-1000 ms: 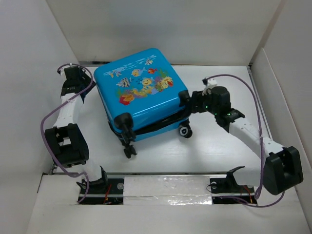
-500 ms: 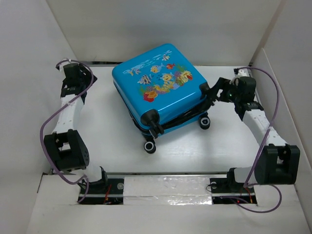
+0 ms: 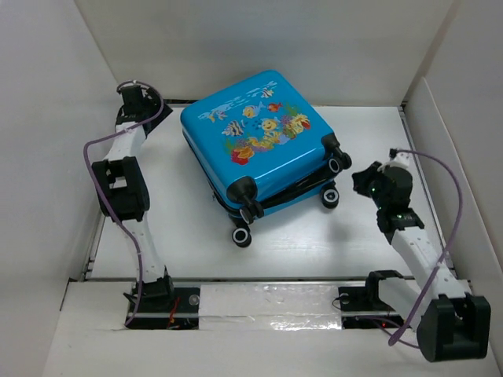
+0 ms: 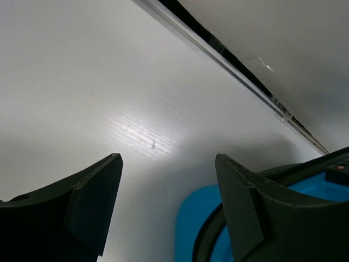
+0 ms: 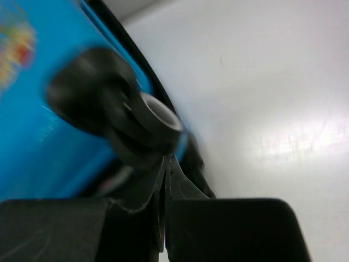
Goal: Pack the luggage
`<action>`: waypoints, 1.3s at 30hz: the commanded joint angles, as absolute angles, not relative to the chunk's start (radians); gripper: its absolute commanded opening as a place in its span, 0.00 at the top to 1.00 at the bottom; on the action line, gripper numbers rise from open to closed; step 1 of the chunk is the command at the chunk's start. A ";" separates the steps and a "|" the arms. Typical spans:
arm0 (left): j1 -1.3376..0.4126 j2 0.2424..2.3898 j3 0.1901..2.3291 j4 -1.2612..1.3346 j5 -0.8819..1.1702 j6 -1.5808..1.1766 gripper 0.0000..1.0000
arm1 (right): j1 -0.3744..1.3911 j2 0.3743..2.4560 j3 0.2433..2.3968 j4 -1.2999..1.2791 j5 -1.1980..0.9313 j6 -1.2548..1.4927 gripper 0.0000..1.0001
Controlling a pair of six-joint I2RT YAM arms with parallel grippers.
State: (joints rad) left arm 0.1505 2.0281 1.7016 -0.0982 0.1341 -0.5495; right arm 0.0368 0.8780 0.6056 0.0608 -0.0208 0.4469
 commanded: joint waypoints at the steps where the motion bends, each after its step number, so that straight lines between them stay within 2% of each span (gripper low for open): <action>1: 0.111 2.092 1.831 -0.012 0.271 -0.523 0.33 | 0.064 0.939 0.505 0.084 0.008 0.489 0.98; 3: 0.095 2.183 1.928 -0.014 0.308 -0.525 0.32 | 0.092 0.960 0.471 0.135 0.008 0.503 0.92; 6: 0.075 2.275 2.029 0.038 0.394 -0.547 0.30 | 0.106 1.044 0.480 0.167 0.034 0.517 0.88; 12: 0.037 2.496 2.318 -0.046 0.477 -0.557 0.28 | 0.106 1.195 0.540 0.285 0.011 0.532 0.78; 15: -0.001 2.530 2.300 -0.032 0.535 -0.529 0.27 | 0.106 1.319 0.618 0.319 -0.015 0.532 0.77; 21: -0.049 2.383 1.987 0.127 0.635 -0.489 0.28 | 0.149 1.484 0.736 0.431 -0.057 0.515 0.77; 25: -0.067 2.173 1.563 0.378 0.644 -0.564 0.29 | 0.149 1.604 0.859 0.433 -0.110 0.483 0.76; 27: -0.093 2.038 1.420 0.470 0.638 -0.626 0.30 | 0.149 1.647 0.912 0.419 -0.141 0.460 0.76; 31: -0.194 1.821 1.130 0.560 0.496 -0.667 0.30 | 0.173 1.707 1.075 0.353 -0.172 0.423 0.76; 35: -0.343 1.593 0.965 0.503 0.292 -0.621 0.30 | 0.230 1.756 1.196 0.256 -0.213 0.356 0.70; 36: -0.372 1.557 0.924 0.497 0.252 -0.632 0.31 | 0.230 1.769 1.216 0.235 -0.221 0.348 0.63; 39: -0.472 1.409 0.755 0.517 0.134 -0.679 0.31 | 0.248 1.839 1.366 0.099 -0.273 0.302 0.53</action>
